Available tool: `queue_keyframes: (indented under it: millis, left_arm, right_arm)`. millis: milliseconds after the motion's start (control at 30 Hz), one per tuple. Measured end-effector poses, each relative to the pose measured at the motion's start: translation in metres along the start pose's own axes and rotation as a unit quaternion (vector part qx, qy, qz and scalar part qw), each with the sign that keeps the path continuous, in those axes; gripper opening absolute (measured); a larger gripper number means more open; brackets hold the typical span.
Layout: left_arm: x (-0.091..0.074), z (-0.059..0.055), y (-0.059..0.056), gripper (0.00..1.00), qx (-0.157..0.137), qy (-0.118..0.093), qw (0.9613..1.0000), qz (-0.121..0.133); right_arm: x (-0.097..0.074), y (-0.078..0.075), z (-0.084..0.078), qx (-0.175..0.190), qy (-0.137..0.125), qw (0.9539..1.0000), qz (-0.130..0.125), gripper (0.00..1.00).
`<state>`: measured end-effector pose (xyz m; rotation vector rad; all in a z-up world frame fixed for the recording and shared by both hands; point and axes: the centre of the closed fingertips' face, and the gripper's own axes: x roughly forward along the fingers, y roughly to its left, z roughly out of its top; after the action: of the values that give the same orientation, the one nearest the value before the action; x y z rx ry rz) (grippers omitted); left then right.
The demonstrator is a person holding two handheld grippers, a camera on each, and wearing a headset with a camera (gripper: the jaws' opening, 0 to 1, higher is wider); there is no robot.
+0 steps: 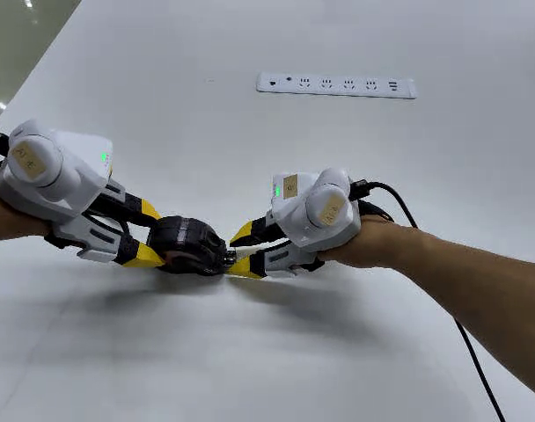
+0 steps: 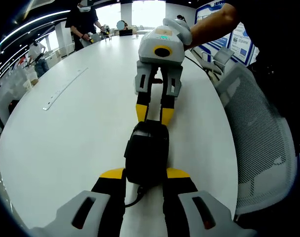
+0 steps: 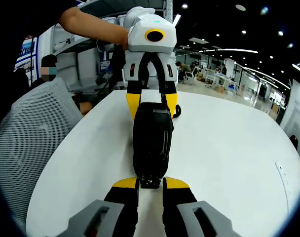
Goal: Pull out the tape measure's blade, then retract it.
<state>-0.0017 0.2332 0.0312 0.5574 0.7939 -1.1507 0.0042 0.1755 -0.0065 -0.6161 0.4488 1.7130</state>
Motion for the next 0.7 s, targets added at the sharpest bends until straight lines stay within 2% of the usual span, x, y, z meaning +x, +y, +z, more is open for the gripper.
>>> queue_keyframes:
  millis: [533,700]
  left_arm:
    - [0.001,-0.0012,-0.0003,0.22,-0.003,0.013,0.9999,-0.001]
    - [0.0013,-0.0018,-0.0007,0.21,-0.003,0.024,0.9997,-0.002]
  right_arm:
    - [0.0022,0.0001,-0.0031,-0.002,0.019,0.9998,-0.001,0.09]
    - [0.0015,0.0008,-0.0032,-0.008,0.03,0.9995,0.003,0.08]
